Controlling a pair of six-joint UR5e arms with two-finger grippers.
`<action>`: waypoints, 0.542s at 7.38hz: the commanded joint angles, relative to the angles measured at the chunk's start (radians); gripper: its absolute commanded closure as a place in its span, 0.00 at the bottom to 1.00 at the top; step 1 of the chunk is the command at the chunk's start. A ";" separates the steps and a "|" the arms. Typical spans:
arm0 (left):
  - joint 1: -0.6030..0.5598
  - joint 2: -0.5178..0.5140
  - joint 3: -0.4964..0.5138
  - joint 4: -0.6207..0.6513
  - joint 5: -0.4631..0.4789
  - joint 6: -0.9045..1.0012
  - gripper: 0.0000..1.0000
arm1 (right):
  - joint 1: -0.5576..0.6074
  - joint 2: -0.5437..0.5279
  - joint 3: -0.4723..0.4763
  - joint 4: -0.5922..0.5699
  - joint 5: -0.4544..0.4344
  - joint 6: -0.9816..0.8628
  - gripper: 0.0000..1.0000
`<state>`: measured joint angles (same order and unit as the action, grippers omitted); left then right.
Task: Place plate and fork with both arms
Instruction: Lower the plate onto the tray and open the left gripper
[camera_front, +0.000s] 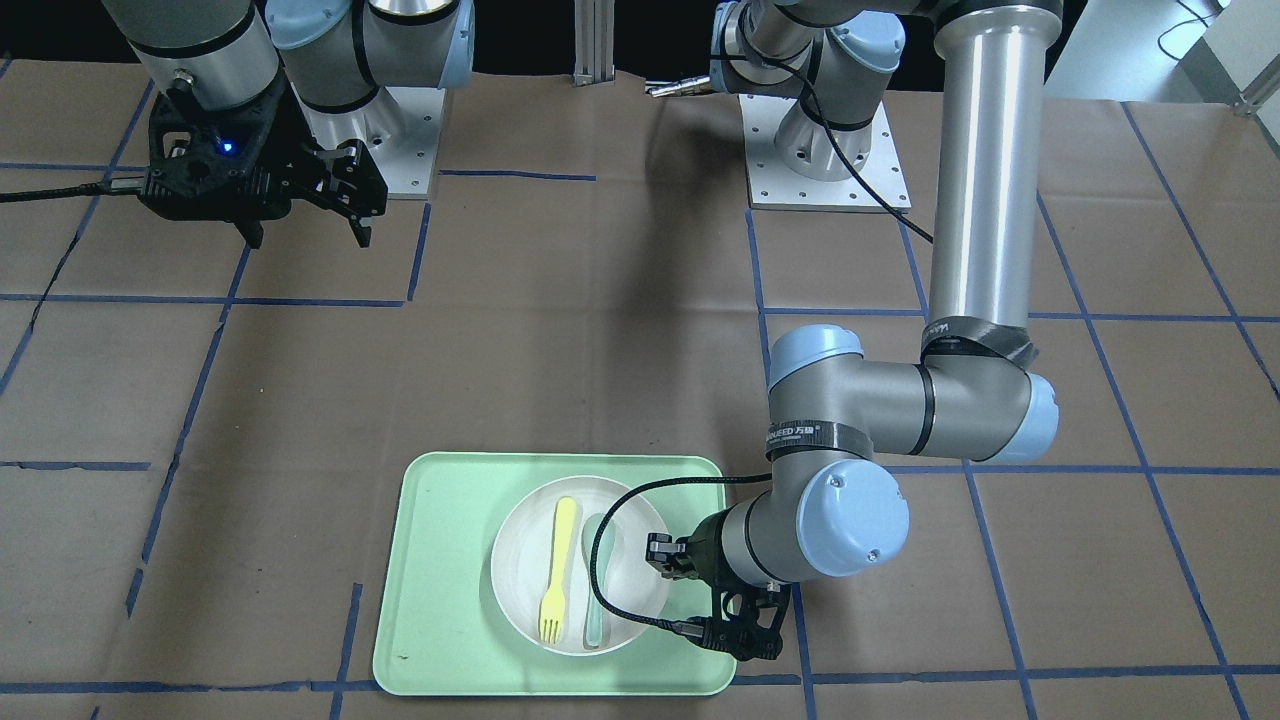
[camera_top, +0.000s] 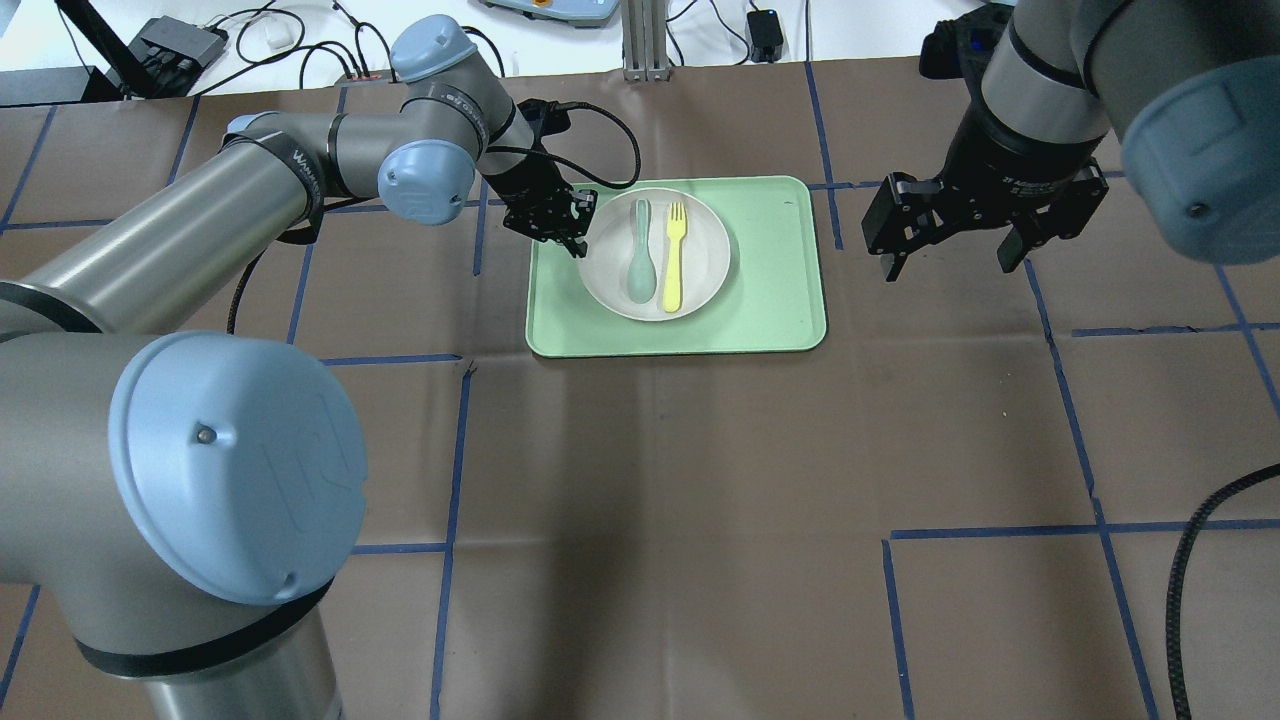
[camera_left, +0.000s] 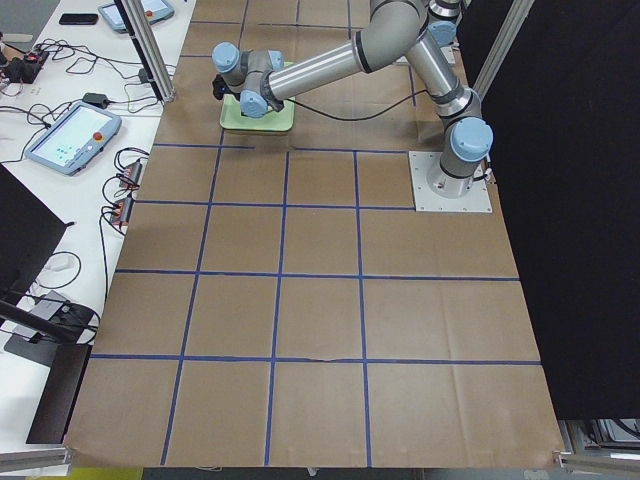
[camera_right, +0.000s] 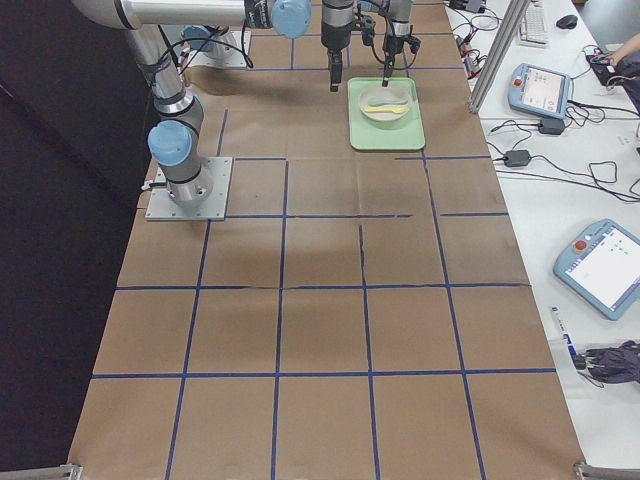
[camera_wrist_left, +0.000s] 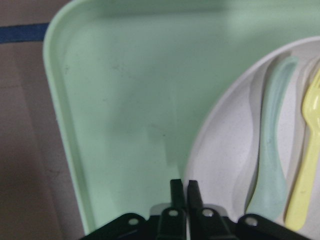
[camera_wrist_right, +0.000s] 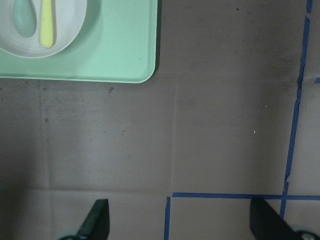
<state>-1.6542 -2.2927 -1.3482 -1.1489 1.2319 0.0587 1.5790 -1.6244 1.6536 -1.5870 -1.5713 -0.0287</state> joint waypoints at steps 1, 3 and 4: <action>-0.007 -0.007 0.009 0.000 -0.003 -0.005 0.98 | 0.001 0.000 0.000 -0.001 -0.001 0.000 0.00; -0.006 -0.011 0.012 0.000 -0.003 -0.005 0.98 | 0.001 0.000 0.002 0.001 -0.001 0.000 0.00; -0.004 -0.013 0.012 0.001 -0.003 -0.005 0.98 | -0.001 0.000 0.002 -0.001 0.000 0.000 0.00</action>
<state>-1.6595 -2.3031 -1.3371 -1.1486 1.2288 0.0538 1.5792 -1.6245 1.6546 -1.5866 -1.5720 -0.0291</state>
